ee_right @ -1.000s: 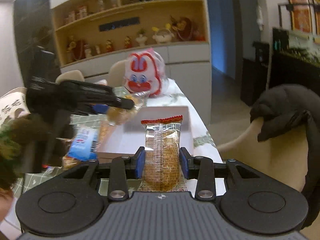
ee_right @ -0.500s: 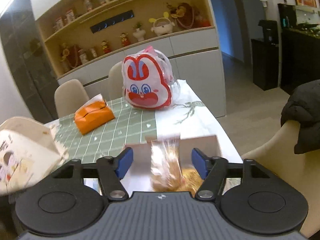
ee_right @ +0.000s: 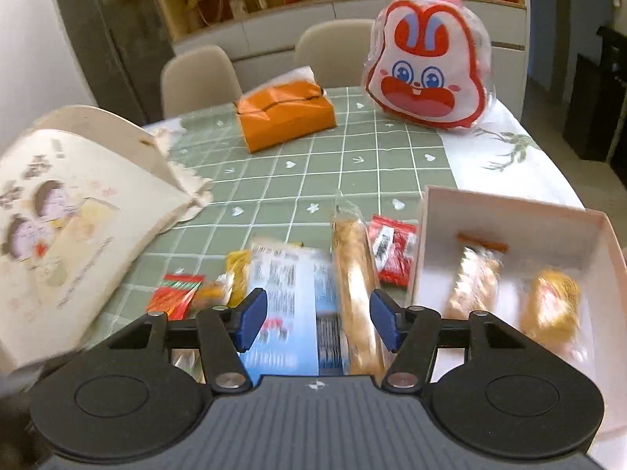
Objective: Organize snacks
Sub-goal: 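Carry both packets over the pink box and open both tools to drop them, then grasp the small red sachet with the right tool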
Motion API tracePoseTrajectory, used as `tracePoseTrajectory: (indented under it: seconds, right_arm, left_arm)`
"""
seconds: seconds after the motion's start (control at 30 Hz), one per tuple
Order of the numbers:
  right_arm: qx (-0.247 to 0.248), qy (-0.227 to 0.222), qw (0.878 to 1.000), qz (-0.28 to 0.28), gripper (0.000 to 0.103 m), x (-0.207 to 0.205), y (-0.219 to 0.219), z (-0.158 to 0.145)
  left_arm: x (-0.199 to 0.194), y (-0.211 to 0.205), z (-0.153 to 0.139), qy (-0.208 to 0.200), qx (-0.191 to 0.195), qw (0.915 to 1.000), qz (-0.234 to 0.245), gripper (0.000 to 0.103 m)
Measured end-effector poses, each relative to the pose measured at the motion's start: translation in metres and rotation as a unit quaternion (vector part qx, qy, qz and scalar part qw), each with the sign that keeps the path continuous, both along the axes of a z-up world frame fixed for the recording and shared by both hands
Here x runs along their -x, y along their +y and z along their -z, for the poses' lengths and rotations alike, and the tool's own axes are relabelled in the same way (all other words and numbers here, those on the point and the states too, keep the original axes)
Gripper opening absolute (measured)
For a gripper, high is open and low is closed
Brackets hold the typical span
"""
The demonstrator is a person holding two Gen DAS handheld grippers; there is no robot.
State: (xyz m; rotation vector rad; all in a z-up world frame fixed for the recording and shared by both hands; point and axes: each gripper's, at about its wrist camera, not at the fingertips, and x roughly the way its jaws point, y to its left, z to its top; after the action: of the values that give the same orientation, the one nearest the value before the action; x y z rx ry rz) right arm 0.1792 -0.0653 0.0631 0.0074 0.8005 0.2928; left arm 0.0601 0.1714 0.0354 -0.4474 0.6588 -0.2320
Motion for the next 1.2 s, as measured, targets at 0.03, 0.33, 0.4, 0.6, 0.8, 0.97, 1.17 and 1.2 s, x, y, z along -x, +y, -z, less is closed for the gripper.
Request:
tracePoseTrajectory:
  seconds: [0.03, 0.33, 0.4, 0.6, 0.8, 0.97, 1.17, 1.2]
  right_arm:
    - [0.018, 0.0, 1.0, 0.016, 0.058, -0.013, 0.006, 0.005]
    - [0.022, 0.078, 0.996, -0.041, 0.039, -0.026, 0.046, 0.016]
    - [0.019, 0.075, 0.994, -0.079, 0.038, -0.022, 0.051, 0.003]
    - [0.093, 0.068, 0.993, 0.023, 0.038, -0.067, 0.046, -0.004]
    - [0.186, 0.087, 0.977, 0.052, 0.037, -0.096, 0.067, 0.036]
    - [0.254, 0.095, 0.961, 0.06, 0.025, -0.102, 0.082, 0.052]
    - [0.283, 0.088, 0.952, 0.076, 0.014, -0.097, 0.077, 0.047]
    - [0.282, 0.084, 0.952, 0.078, 0.012, -0.094, 0.074, 0.041]
  left_arm:
    - [0.003, 0.004, 0.0, -0.001, 0.003, 1.0, 0.0, 0.057]
    - [-0.003, 0.022, 0.012, -0.012, 0.05, 0.9987, 0.002, 0.057]
    - [-0.009, 0.019, 0.017, -0.016, 0.064, 0.9977, 0.012, 0.057]
    - [-0.007, 0.02, 0.017, -0.025, 0.089, 0.995, 0.039, 0.056]
    - [-0.007, 0.019, 0.022, -0.012, 0.102, 0.9932, 0.054, 0.056]
    - [-0.003, 0.023, 0.02, -0.019, 0.108, 0.9928, 0.048, 0.056]
    - [-0.002, 0.023, 0.018, -0.021, 0.104, 0.993, 0.05, 0.056]
    - [-0.002, 0.023, 0.018, -0.02, 0.104, 0.9931, 0.05, 0.056]
